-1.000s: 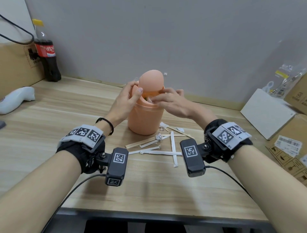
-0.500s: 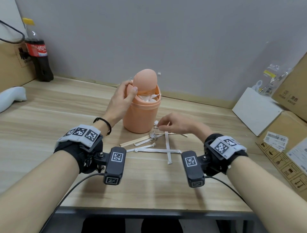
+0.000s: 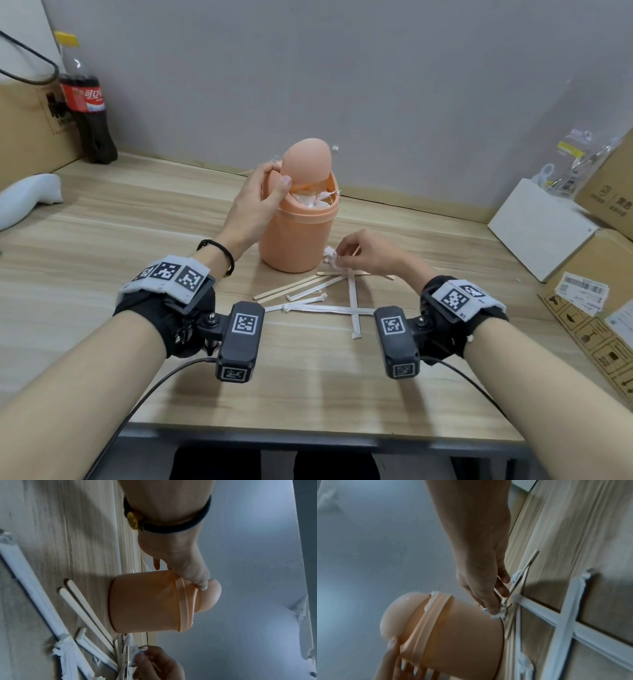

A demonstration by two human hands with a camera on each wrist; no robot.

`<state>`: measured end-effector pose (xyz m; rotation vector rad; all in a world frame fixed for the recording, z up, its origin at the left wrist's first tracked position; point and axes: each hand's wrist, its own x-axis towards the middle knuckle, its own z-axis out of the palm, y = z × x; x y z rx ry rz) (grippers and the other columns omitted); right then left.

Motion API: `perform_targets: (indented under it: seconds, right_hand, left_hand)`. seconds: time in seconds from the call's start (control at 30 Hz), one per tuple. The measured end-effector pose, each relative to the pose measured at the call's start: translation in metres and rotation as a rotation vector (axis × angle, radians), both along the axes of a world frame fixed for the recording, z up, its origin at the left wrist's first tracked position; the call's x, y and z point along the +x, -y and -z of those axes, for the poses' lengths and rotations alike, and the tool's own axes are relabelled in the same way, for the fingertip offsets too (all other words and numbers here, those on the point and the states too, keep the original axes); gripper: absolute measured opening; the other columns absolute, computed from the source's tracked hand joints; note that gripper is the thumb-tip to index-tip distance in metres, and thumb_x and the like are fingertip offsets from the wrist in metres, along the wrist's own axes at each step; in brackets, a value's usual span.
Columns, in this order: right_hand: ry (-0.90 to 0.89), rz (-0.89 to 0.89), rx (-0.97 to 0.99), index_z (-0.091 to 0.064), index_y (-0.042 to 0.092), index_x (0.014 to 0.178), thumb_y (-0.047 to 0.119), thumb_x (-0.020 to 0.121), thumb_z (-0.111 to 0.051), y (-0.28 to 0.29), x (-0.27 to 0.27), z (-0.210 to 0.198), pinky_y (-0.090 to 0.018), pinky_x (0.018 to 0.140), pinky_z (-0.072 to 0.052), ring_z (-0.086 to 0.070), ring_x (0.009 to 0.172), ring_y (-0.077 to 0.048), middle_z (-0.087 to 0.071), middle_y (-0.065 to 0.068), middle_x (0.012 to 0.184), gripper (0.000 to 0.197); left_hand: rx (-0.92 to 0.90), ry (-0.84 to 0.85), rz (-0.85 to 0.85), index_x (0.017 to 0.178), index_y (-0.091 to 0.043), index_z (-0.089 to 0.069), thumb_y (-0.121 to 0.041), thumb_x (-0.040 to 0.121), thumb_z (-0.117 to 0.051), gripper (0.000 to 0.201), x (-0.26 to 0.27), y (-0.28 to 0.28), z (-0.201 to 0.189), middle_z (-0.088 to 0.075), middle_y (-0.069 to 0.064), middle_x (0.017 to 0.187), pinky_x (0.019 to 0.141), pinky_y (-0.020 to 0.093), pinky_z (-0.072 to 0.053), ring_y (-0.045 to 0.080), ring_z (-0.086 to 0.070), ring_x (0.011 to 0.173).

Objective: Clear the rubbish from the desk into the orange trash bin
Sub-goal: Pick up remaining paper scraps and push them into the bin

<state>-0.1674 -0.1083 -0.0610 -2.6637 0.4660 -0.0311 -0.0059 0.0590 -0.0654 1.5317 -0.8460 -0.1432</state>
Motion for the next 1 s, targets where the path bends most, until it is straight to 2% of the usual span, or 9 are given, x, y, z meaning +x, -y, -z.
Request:
perform_targets:
  seconds: [0.1, 0.17, 0.27, 0.37, 0.5, 0.63, 0.8, 0.9, 1.0]
  right_hand:
    - [0.172, 0.15, 0.076, -0.07, 0.018, 0.086, 0.025, 0.086, -0.07, 0.018, -0.003, 0.001, -0.027, 0.066, -0.045, -0.057, 0.071, -0.01, -0.065, 0.004, 0.079, 0.008]
    - [0.242, 0.241, 0.106, -0.071, 0.022, 0.082, 0.031, 0.084, -0.073, 0.023, 0.0, 0.004, -0.029, 0.067, -0.046, -0.06, 0.078, -0.014, -0.068, 0.003, 0.086, 0.009]
    - [0.195, 0.235, 0.088, -0.071, 0.026, 0.081, 0.033, 0.081, -0.075, 0.017, 0.01, 0.01, -0.027, 0.066, -0.044, -0.061, 0.091, -0.014, -0.07, 0.002, 0.091, 0.009]
    - [0.101, 0.174, 0.001, -0.072, 0.024, 0.089, 0.03, 0.082, -0.073, 0.007, 0.022, 0.017, -0.028, 0.078, -0.043, -0.059, 0.104, -0.016, -0.068, -0.001, 0.111, 0.009]
    - [0.02, 0.169, -0.064, -0.072, 0.015, 0.102, 0.022, 0.085, -0.07, 0.004, 0.03, 0.025, -0.023, 0.073, -0.04, -0.061, 0.093, -0.017, -0.07, -0.001, 0.1, 0.019]
    - [0.072, 0.17, -0.068, -0.072, 0.014, 0.095, 0.016, 0.085, -0.068, 0.009, 0.024, 0.024, -0.021, 0.066, -0.041, -0.061, 0.084, -0.015, -0.071, -0.001, 0.093, 0.011]
    - [0.239, 0.258, 0.08, -0.065, 0.02, 0.09, 0.018, 0.083, -0.073, 0.025, 0.011, 0.011, -0.024, 0.059, -0.046, -0.065, 0.073, -0.015, -0.07, 0.002, 0.079, 0.011]
    - [0.41, 0.351, 0.199, -0.064, 0.022, 0.088, 0.018, 0.081, -0.076, 0.03, 0.005, -0.003, -0.027, 0.065, -0.051, -0.066, 0.071, -0.01, -0.072, 0.003, 0.078, 0.014]
    - [0.616, 0.321, 0.278, -0.065, 0.02, 0.083, 0.014, 0.081, -0.076, 0.02, 0.001, -0.028, -0.031, 0.076, -0.057, -0.066, 0.072, -0.012, -0.07, 0.002, 0.078, 0.013]
  left_hand:
    - [-0.001, -0.001, -0.002, 0.123, -0.04, -0.05, -0.051, 0.096, -0.051, 0.028, 0.001, 0.001, 0.0, -0.059, -0.005, 0.128, 0.093, 0.023, -0.041, 0.011, -0.055, 0.12]
    - [-0.006, -0.001, 0.0, 0.121, -0.04, -0.05, -0.05, 0.097, -0.051, 0.026, 0.0, 0.001, 0.001, -0.059, -0.005, 0.128, 0.093, 0.023, -0.041, 0.011, -0.055, 0.12]
    - [-0.005, 0.005, -0.001, 0.116, -0.043, -0.05, -0.048, 0.098, -0.051, 0.019, 0.0, 0.0, 0.001, -0.059, -0.006, 0.126, 0.092, 0.023, -0.041, 0.01, -0.055, 0.118]
    - [0.0, 0.019, 0.006, 0.11, -0.05, -0.049, -0.049, 0.097, -0.052, 0.013, 0.0, -0.002, 0.0, -0.059, -0.004, 0.129, 0.095, 0.026, -0.041, 0.01, -0.054, 0.12]
    - [0.003, 0.02, 0.018, 0.106, -0.054, -0.048, -0.047, 0.098, -0.052, 0.011, 0.0, -0.004, -0.002, -0.06, -0.005, 0.125, 0.091, 0.02, -0.041, 0.01, -0.055, 0.118]
    - [0.008, 0.03, 0.015, 0.112, -0.048, -0.05, -0.049, 0.098, -0.051, 0.015, 0.001, -0.003, 0.0, -0.06, -0.004, 0.127, 0.092, 0.02, -0.041, 0.01, -0.055, 0.118]
    - [-0.002, 0.023, -0.011, 0.12, -0.044, -0.05, -0.052, 0.096, -0.051, 0.025, 0.001, -0.001, 0.002, -0.058, -0.005, 0.13, 0.099, 0.026, -0.042, 0.011, -0.054, 0.123]
    - [0.005, 0.032, -0.024, 0.126, -0.039, -0.05, -0.052, 0.097, -0.05, 0.031, 0.001, -0.001, 0.002, -0.057, -0.005, 0.133, 0.097, 0.024, -0.041, 0.011, -0.053, 0.123]
    - [0.012, 0.034, -0.031, 0.129, -0.036, -0.05, -0.05, 0.099, -0.049, 0.034, 0.0, -0.001, 0.002, -0.058, -0.006, 0.131, 0.092, 0.022, -0.04, 0.01, -0.054, 0.121]
